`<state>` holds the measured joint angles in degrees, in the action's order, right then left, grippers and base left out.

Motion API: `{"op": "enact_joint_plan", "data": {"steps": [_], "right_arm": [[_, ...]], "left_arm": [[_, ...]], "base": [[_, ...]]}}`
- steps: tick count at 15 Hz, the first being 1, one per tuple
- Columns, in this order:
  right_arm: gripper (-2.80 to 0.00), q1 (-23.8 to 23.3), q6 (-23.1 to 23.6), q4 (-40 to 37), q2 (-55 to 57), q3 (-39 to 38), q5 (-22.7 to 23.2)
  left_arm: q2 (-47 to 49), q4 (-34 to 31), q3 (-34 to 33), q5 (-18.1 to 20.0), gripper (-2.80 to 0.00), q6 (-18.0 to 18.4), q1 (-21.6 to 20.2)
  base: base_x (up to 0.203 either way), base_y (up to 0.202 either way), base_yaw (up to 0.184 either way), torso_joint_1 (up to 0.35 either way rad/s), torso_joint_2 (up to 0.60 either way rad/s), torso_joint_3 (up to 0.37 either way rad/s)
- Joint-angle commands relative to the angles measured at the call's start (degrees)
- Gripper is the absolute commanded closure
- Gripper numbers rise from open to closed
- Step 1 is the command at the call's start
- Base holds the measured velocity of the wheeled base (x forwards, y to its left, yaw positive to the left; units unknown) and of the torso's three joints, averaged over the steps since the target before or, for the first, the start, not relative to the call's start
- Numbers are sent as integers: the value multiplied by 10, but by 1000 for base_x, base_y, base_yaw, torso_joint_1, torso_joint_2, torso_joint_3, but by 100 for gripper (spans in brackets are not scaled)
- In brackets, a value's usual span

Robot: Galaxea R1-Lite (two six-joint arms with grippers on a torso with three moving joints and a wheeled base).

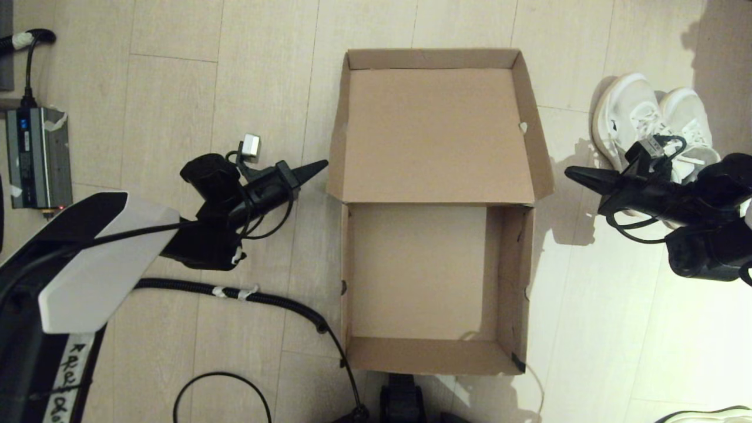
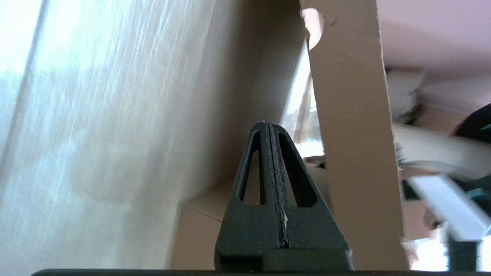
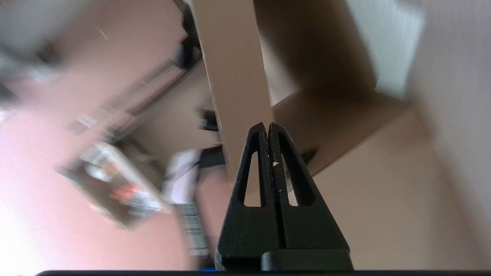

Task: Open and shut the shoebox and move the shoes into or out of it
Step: Close the shoe box

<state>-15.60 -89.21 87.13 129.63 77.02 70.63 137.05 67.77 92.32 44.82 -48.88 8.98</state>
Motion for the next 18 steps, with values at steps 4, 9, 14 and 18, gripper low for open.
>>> {"op": "enact_joint_plan", "data": {"steps": [4,9,14,18], "right_arm": [[0,0,124,5,9,46,2],[0,10,231,-19,22,68,-75],[0,59,520,-295,6,103,-407],[0,68,658,-571,-26,272,-492]], "left_arm": [[-8,-81,40,-15,0,206,3],[-65,-126,42,-100,0,244,19],[-97,-206,61,-126,0,270,19],[-61,-268,166,-144,0,283,4]], "base": [[0,0,0,0,0,0],[0,0,0,0,0,0],[0,0,0,0,0,0],[0,0,0,0,0,0]]}}
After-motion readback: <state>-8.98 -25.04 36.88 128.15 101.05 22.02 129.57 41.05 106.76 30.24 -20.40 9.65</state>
